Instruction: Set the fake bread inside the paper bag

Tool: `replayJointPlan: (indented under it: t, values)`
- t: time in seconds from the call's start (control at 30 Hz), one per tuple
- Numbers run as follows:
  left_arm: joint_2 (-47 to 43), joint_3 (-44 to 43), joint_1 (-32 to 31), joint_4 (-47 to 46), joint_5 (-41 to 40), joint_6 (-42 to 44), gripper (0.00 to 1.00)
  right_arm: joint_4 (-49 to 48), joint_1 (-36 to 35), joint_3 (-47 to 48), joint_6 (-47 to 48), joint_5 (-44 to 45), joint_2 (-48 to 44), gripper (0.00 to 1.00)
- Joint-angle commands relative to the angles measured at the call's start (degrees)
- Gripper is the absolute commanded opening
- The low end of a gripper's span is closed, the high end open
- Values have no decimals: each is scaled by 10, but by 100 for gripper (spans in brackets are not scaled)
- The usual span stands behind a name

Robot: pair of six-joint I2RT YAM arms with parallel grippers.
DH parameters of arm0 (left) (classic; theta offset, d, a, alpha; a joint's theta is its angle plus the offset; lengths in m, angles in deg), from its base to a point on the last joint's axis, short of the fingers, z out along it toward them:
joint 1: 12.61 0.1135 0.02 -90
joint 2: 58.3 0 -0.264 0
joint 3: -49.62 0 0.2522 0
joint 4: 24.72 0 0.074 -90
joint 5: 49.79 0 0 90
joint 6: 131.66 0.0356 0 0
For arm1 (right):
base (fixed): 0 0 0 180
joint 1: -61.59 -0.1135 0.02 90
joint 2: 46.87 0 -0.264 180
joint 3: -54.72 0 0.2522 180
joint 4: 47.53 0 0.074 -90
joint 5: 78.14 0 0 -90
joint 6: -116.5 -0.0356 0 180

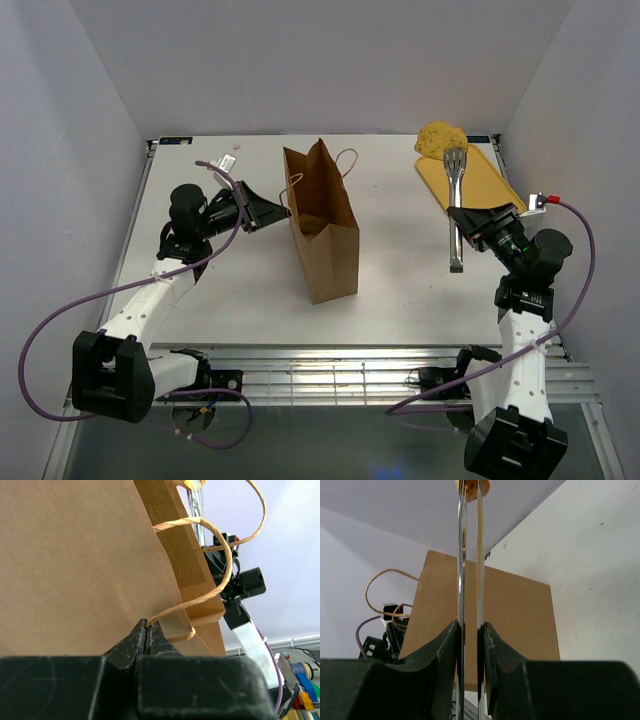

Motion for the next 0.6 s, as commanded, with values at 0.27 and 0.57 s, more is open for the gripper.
replayJointPlan:
  t: [0.27, 0.57]
  values:
    - [-27, 26, -3, 17, 1, -1, 0, 158, -37, 87, 163, -48, -118, 8]
    - [-13, 25, -4, 21, 3, 0, 0, 164, -51, 188, 172, -96, -113, 8]
